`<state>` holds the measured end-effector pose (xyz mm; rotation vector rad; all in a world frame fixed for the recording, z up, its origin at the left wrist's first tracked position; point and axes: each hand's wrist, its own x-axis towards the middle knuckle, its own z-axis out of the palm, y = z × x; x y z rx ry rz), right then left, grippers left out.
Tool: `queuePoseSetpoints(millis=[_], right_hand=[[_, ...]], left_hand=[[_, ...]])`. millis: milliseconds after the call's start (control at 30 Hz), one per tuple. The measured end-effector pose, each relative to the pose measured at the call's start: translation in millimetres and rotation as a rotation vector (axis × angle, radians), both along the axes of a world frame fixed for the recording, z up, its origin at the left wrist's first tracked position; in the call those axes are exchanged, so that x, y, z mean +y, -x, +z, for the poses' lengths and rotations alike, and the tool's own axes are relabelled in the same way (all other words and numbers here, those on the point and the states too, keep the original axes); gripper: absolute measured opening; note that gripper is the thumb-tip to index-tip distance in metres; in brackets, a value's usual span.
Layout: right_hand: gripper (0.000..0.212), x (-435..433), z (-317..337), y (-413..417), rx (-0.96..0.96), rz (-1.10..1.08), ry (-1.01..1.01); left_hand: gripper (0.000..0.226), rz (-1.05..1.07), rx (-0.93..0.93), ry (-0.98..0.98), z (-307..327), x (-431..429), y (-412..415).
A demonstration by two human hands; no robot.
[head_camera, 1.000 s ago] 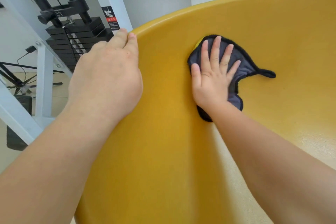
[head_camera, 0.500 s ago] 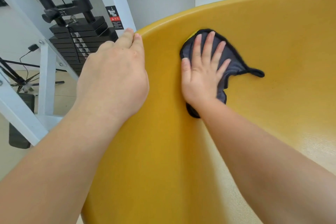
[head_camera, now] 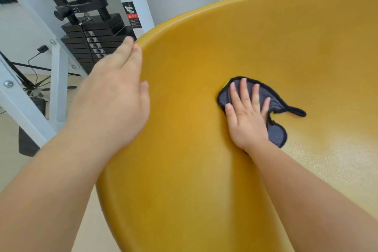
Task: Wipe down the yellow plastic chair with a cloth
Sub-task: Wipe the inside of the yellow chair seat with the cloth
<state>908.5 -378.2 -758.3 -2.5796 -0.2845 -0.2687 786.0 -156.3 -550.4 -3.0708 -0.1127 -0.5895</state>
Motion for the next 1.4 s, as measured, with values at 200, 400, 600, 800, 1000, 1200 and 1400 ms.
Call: queuePoseSetpoints(millis=[200,400,600,800,1000,1200,1400], right_hand=[[0.067,71,29,33,0.195,-0.124,-0.205],[0.065,114,54,129,0.073,0.487,-0.320],[0.058,58,18,66,0.057,0.289,-0.130],[0.063,111,52,73,0.212,0.046,-0.321],[0.060,95,47,180,0.146,0.606,-0.264],[0.063,46,8,97,0.185,0.172,-0.053],[0.068,84,28,125,0.288,0.109,-0.160]], left_hand=[[0.063,-0.021,-0.117,0.260,-24,9,30],[0.064,-0.103,-0.221,0.546,-28,14,35],[0.069,-0.081,-0.163,0.526,-27,12,38],[0.072,-0.074,-0.159,0.412,-29,12,37],[0.064,-0.067,-0.214,0.348,-35,13,40],[0.061,-0.013,-0.200,0.296,-40,10,49],[0.062,-0.013,-0.234,0.291,-42,8,49]])
